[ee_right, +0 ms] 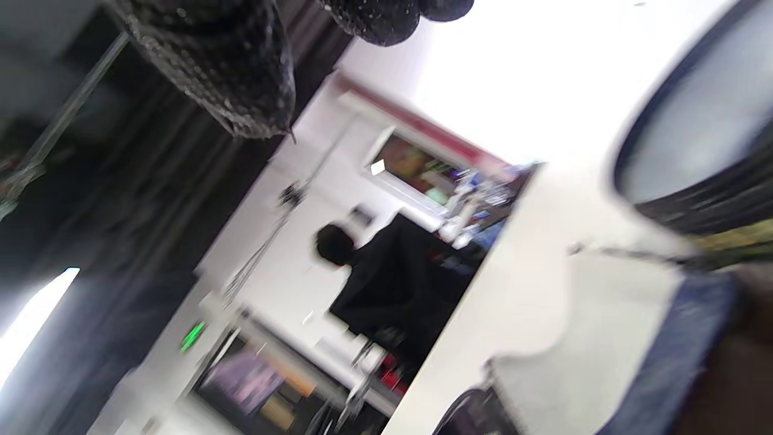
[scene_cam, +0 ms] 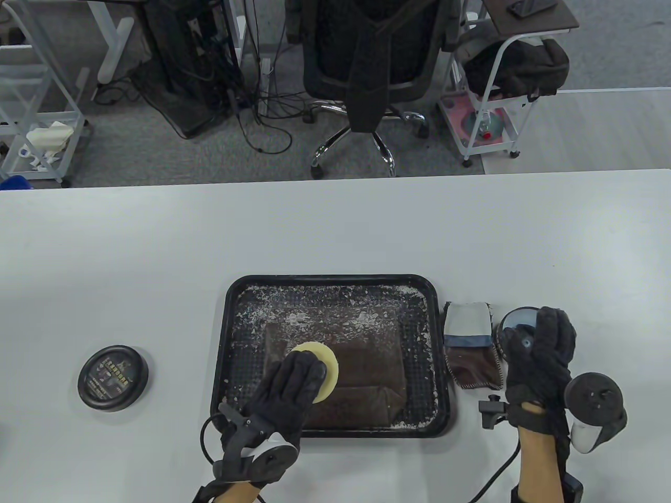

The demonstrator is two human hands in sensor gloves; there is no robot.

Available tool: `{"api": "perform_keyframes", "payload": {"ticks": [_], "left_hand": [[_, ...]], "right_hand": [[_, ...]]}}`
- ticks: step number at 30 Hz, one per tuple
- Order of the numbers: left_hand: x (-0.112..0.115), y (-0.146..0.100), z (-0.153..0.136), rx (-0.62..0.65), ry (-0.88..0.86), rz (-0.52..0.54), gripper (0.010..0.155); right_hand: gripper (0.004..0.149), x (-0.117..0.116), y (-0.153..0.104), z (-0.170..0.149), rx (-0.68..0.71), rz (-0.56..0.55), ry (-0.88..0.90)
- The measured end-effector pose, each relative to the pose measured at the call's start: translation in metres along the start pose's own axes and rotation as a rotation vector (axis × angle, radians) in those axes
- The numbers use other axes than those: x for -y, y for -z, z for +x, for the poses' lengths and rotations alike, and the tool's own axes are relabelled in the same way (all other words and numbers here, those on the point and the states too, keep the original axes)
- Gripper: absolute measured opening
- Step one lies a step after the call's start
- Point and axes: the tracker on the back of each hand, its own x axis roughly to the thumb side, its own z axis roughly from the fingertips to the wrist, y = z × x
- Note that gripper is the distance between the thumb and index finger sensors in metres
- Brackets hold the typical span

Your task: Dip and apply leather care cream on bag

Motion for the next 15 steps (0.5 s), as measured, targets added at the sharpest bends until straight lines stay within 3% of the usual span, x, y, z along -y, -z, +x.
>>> {"api": "perform_keyframes", "payload": {"ticks": [4,6,8,15], "left_hand": [[0.000,-0.001,-0.002,-0.013,0.003,-0.002,0.058],[0.000,-0.001,-0.004,-0.024,-0.001,-0.004,0.059],[0.000,-0.001,-0.006,-0.034,-0.006,-0.007,0.059],[0.000,-0.003,-0.009,-0.057,-0.008,-0.018,0.059]], "right_hand": [[0.079,-0.040,-0.006,0.028,0.200,0.282,-0.107],[0.084,-0.066,-0.013,0.037,0.291,0.538,-0.229],[0.086,-0.092,-0.024,0.042,0.334,0.705,-0.310],[0.094,-0.152,-0.053,0.049,0.405,1.086,-0.473]]}}
